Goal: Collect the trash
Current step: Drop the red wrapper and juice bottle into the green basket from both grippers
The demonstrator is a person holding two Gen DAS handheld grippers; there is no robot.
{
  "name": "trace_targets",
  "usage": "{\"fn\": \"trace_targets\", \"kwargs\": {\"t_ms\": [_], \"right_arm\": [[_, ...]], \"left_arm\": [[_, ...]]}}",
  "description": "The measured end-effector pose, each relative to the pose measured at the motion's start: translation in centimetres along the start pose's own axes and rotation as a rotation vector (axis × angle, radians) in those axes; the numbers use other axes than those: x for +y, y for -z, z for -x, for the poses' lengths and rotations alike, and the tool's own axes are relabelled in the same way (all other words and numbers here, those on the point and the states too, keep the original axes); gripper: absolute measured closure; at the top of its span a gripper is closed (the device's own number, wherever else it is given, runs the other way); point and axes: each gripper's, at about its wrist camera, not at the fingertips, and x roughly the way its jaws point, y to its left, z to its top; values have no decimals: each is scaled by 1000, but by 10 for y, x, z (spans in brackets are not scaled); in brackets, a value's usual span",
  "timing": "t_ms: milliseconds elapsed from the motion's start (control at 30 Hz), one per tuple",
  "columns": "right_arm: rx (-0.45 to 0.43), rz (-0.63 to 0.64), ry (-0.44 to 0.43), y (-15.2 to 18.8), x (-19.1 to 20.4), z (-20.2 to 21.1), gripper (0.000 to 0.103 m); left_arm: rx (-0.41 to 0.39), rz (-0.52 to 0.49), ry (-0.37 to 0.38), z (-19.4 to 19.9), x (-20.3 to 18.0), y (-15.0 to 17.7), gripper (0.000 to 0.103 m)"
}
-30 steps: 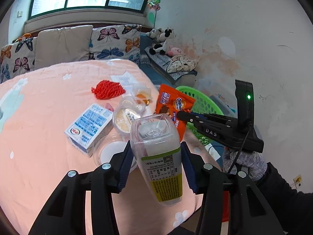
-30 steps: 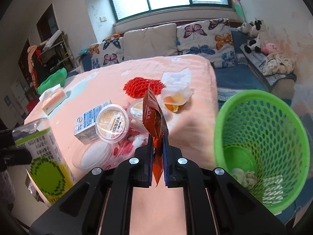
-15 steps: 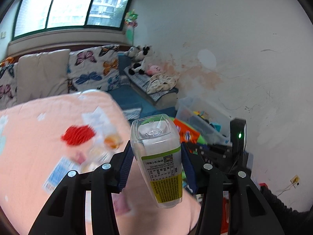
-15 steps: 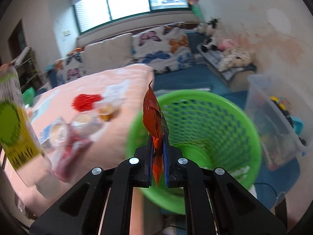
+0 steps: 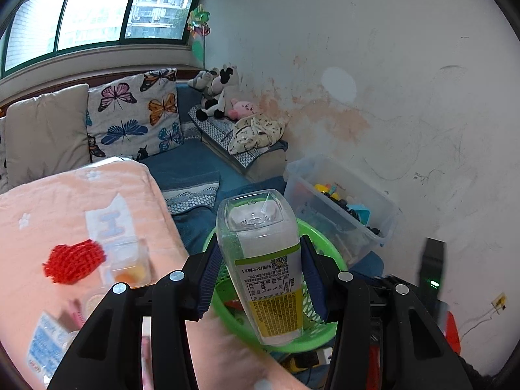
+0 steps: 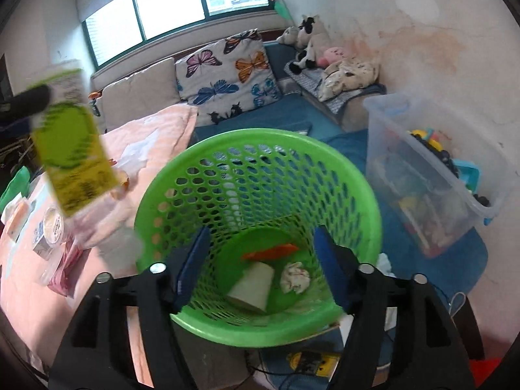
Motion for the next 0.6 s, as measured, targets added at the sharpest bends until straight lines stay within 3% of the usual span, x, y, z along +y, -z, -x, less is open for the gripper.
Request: {"fn": "trace_targets", "kwargs": {"t_ms": [233, 600], "right_arm": [[-28, -35, -9, 12, -11, 17, 17], [-79, -106, 26, 26, -17, 31, 12]], "left_arm": [[45, -38, -52, -48, -12, 12, 57], [146, -1, -70, -88, -4, 38, 56]]}}
